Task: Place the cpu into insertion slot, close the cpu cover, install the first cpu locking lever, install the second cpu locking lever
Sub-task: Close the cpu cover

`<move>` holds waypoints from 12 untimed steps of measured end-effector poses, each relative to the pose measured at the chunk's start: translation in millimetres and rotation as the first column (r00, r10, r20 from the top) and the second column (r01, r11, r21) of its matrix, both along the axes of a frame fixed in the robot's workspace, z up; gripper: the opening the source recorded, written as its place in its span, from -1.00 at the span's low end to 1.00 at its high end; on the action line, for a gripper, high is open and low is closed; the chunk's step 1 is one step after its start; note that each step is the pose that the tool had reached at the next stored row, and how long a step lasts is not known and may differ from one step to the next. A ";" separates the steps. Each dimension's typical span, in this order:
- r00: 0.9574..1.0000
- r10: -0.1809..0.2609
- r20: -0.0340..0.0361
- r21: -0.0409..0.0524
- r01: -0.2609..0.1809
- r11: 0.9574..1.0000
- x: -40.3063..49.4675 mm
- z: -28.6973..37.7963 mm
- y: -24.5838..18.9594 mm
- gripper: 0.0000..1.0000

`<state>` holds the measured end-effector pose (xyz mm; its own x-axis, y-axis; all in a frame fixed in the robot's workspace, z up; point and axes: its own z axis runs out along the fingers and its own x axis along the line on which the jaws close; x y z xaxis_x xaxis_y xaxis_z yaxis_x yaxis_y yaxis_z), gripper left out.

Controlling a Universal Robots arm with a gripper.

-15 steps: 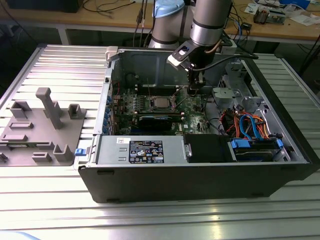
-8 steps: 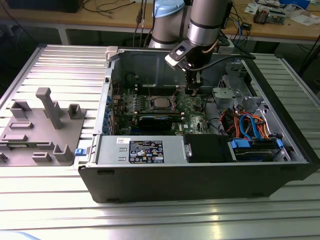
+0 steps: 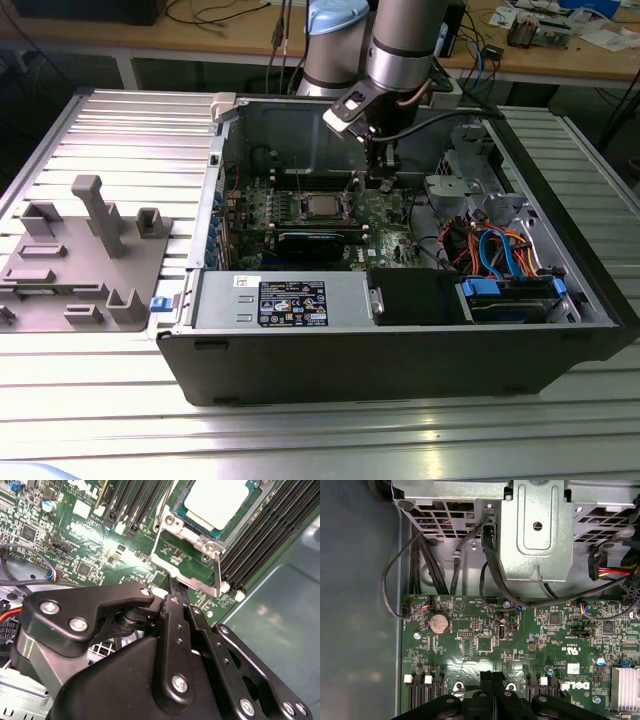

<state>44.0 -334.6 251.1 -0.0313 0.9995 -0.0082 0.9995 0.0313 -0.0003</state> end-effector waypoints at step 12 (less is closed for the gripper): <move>1.000 0.000 0.000 0.000 0.000 1.000 -5.1 0.0 0.0 -0.79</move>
<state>38.8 -334.5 251.1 -0.0313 0.9995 -0.0082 0.9995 0.0313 -0.0003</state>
